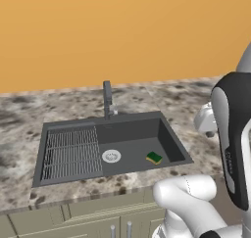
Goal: Pick up the bar soap and sponge from the sink, and place them back in the cabinet, and close the cabinet doors.
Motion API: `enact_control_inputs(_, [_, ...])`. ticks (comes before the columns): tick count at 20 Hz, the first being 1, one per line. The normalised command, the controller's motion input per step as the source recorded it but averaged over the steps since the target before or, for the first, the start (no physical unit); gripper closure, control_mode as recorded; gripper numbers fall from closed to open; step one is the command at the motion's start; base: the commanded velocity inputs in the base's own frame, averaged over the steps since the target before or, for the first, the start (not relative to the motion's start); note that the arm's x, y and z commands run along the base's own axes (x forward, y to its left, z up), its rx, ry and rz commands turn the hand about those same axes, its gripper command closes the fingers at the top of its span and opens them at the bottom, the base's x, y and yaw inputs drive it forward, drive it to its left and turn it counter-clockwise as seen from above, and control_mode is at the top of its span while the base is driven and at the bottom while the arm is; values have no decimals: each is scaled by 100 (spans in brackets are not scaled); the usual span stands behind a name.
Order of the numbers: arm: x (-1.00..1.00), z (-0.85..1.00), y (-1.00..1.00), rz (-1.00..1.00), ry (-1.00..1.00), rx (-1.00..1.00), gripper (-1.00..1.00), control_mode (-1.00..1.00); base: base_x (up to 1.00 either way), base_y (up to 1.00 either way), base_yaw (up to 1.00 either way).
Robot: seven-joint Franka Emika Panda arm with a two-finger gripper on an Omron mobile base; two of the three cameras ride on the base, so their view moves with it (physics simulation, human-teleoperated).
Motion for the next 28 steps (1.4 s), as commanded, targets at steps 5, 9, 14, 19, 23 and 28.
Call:
enact_control_inputs(5, [28, -6, -15, 0, 0, 0, -100, -100, 0, 0, 0])
enact_control_inputs(9, [18, -19, -9, 3, 0, 0, -100, -100, 0, 0, 0])
enact_control_inputs(14, [27, -17, 0, 5, 0, 0, -100, -100, 0, 0, 0])
enact_control_inputs(19, [39, -17, 0, 5, 0, 0, -100, -100, 0, 0, 0])
enact_control_inputs(23, [38, -14, 0, 4, 0, 0, -100, -100, 0, 0, 0])
enact_control_inputs(28, [37, -14, 2, 4, 0, 0, -100, -100, 0, 0, 0])
